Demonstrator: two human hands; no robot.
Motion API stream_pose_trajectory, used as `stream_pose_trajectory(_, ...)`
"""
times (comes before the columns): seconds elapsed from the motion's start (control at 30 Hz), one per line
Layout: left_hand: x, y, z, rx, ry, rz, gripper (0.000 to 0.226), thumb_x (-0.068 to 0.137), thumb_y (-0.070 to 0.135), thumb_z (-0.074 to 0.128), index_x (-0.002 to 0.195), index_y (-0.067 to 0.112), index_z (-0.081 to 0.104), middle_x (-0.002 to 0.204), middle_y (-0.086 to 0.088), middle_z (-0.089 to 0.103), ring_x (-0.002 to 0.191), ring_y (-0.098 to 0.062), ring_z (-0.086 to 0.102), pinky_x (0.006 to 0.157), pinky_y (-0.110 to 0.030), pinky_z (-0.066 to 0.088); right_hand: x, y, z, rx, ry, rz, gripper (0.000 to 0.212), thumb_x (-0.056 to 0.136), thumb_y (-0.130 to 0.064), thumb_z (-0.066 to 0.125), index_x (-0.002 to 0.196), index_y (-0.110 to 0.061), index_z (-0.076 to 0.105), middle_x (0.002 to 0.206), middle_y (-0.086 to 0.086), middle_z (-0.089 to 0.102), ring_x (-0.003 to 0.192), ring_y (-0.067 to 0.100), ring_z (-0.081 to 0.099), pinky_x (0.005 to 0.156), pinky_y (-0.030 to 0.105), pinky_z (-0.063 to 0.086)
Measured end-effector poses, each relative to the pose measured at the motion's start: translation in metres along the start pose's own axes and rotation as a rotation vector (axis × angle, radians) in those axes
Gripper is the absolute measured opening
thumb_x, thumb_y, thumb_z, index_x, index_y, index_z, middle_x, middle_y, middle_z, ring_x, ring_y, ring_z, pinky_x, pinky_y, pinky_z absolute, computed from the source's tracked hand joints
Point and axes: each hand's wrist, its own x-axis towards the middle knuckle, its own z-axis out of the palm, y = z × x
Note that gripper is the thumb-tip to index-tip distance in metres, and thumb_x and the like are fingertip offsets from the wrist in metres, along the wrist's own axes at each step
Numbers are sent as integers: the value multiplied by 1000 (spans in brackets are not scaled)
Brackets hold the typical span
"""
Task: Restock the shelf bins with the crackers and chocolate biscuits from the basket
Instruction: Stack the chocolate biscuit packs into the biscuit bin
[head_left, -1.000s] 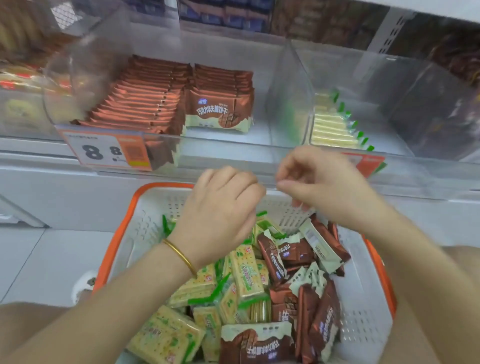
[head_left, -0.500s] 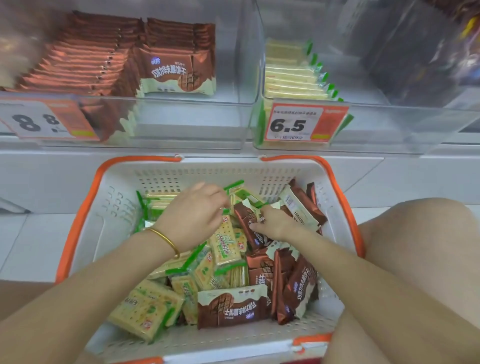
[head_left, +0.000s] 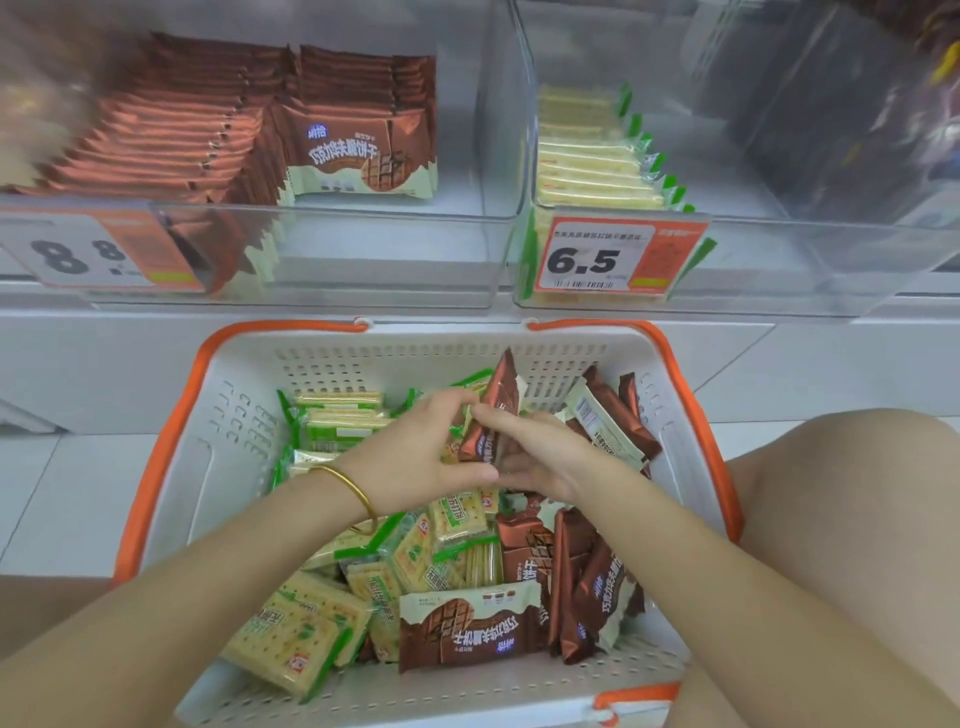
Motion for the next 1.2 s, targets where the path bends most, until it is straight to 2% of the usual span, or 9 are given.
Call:
stream_pose_trajectory(0.2,-8,13,-21,-70,210,33,52,85,19,66,131,23,41,112,12,54,96,-3,56,72,-3,40,-36,-17,25,262,-109,48,57,84,-54,59,105,-1,58,101,19,63,95,29,66,81,40,58)
stream_pose_trajectory(0.3,-15,6,-49,-239,224,-17,34,85,1,62,109,23,53,106,7,67,76,-4,66,65,-17,53,-59,-27,25,-141,-14,-22,58,87,-56,55,107,-2,59,100,17,68,85,24,70,74,40,58)
stream_pose_trajectory(0.4,-26,2,-81,-362,228,-44,35,81,-6,62,100,23,60,101,-2,71,72,-10,68,69,-29,55,-76,-38,18,-747,388,-528,13,89,-28,63,81,-19,60,81,1,66,73,13,61,71,34,51)
stream_pose_trajectory(0.53,-44,7,-113,-379,222,58,37,63,13,66,95,31,69,90,7,73,76,-10,65,72,-23,52,-98,-80,33,-1132,485,-1164,20,86,-32,63,103,-20,64,102,-4,63,101,16,52,85,25,37)
stream_pose_trajectory(0.63,-56,10,-129,-422,281,154,38,61,11,64,91,33,73,86,12,72,75,-5,64,70,-18,53,-103,-115,61,-1369,288,-1024,42,85,-47,62,120,-25,59,111,-7,63,108,15,54,91,35,44)
stream_pose_trajectory(0.77,-60,6,-145,-507,490,235,47,70,3,70,108,30,65,98,2,70,86,-11,66,71,-21,54,-100,-158,91,-1359,135,-923,24,79,-39,72,95,-24,65,79,-12,56,81,11,55,78,35,48)
stream_pose_trajectory(0.87,-61,5,-155,-637,861,325,49,76,-8,60,118,18,51,108,-2,62,95,-5,61,77,-15,49,-96,-195,99,-1243,272,-1025,19,77,-36,74,85,-27,59,80,-12,55,81,11,55,75,33,49)
stream_pose_trajectory(0.97,-60,-5,-164,-214,1161,296,42,75,1,54,115,13,55,110,5,58,107,-7,55,94,-23,43,-75,-226,107,-1174,490,-1040,20,80,-37,72,87,-25,58,88,-7,56,84,15,55,69,31,44)
stream_pose_trajectory(1.2,-40,-21,-148,410,888,116,33,78,32,48,104,20,65,110,3,62,116,-24,51,109,-53,22,10,-241,119,-1404,671,-782,29,84,-35,69,106,-19,61,115,4,58,104,26,58,74,30,41)
